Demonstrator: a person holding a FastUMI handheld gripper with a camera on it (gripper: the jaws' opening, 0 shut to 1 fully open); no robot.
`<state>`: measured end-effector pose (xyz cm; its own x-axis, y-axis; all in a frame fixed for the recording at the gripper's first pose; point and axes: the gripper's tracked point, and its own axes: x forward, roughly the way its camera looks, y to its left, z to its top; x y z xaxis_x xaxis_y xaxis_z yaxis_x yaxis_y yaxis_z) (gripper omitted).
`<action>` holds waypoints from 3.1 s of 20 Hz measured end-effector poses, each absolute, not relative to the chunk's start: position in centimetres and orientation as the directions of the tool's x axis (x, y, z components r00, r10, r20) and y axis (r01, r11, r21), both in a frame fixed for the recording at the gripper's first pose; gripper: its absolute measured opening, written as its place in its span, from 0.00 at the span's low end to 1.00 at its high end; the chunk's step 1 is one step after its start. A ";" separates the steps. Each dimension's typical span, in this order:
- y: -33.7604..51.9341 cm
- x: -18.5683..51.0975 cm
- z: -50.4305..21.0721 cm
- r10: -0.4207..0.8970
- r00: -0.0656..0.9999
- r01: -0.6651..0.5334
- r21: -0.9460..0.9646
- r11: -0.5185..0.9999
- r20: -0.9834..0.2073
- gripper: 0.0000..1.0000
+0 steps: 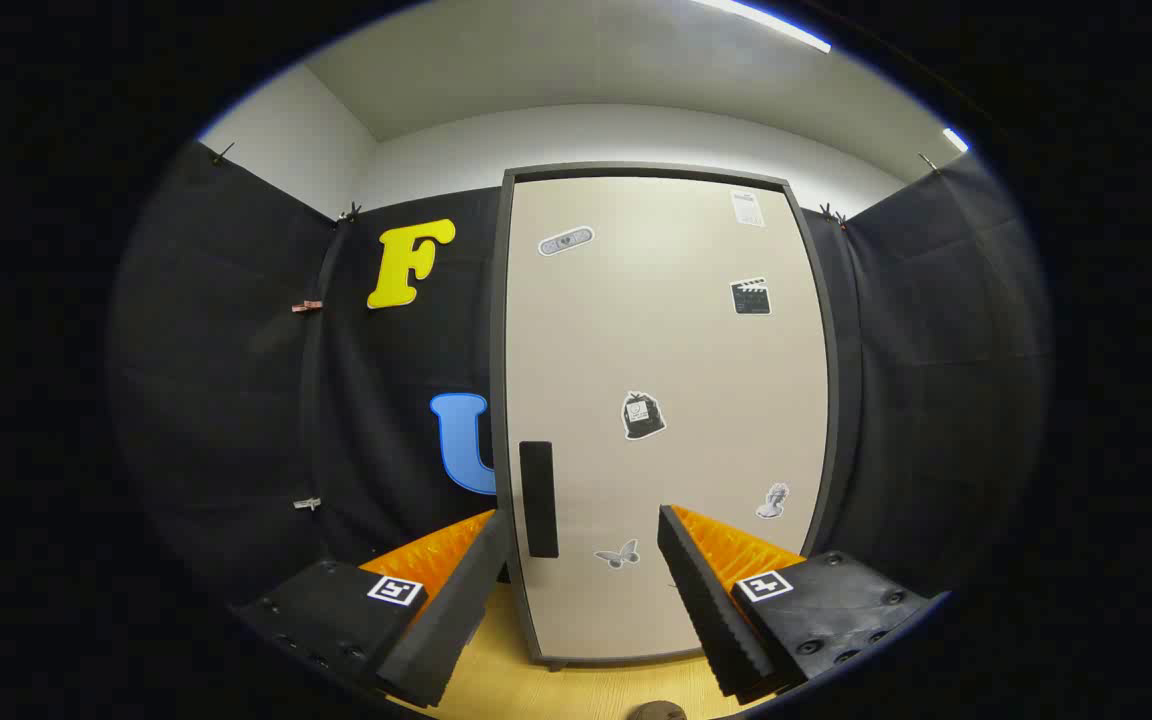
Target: Open the shoe cabinet door, grab the shoes and put them into the shoe cabinet, then close the shoe cabinet door.
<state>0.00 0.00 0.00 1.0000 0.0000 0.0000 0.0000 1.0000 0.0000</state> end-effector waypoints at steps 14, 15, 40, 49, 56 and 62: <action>0.2 -0.1 0.0 0.002 1.000 -0.002 -0.001 1.000 0.009 0.98; 0.3 0.0 -0.1 0.003 1.000 -0.003 -0.001 1.000 0.007 0.98; 3.6 16.4 -6.5 -0.075 0.995 0.076 0.009 0.997 -0.064 0.54; 3.6 15.4 -6.6 -0.040 0.995 0.039 -0.019 0.999 -0.087 0.32; 3.6 10.8 -5.3 0.020 0.996 -0.021 -0.003 1.000 -0.089 0.31; 2.1 5.8 -4.8 0.083 0.992 -0.082 0.006 0.997 -0.091 0.31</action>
